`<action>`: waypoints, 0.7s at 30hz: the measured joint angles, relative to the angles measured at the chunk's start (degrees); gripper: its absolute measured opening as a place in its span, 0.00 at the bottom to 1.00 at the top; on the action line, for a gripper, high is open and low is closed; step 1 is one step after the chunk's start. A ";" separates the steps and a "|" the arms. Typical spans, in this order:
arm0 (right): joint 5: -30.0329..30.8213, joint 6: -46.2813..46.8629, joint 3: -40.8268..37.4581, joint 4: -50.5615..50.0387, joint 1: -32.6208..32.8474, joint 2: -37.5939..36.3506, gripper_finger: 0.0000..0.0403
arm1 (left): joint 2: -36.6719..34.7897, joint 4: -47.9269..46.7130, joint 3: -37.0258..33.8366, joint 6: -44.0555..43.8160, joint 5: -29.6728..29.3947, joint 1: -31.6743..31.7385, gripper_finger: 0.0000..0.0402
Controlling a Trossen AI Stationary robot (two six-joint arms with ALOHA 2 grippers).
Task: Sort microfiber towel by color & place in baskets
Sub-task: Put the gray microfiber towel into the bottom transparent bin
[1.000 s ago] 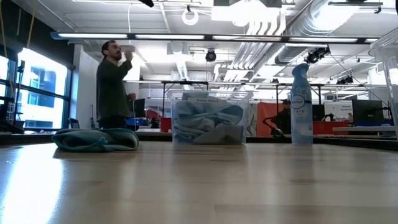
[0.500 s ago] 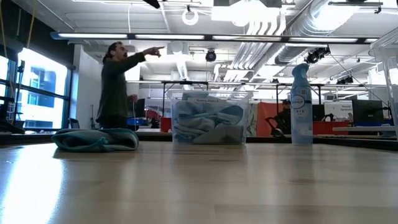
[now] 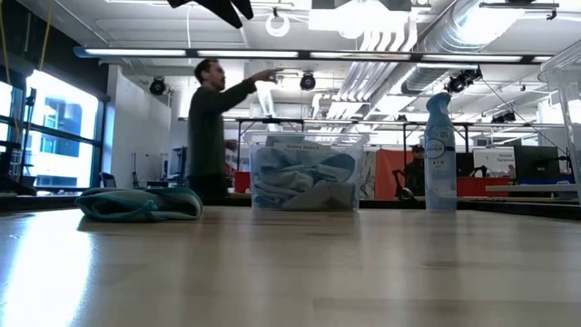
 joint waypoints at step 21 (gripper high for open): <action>-26.09 16.80 -24.06 25.65 -6.12 0.24 0.00 | -0.07 -0.01 0.00 5.64 7.93 -1.20 0.29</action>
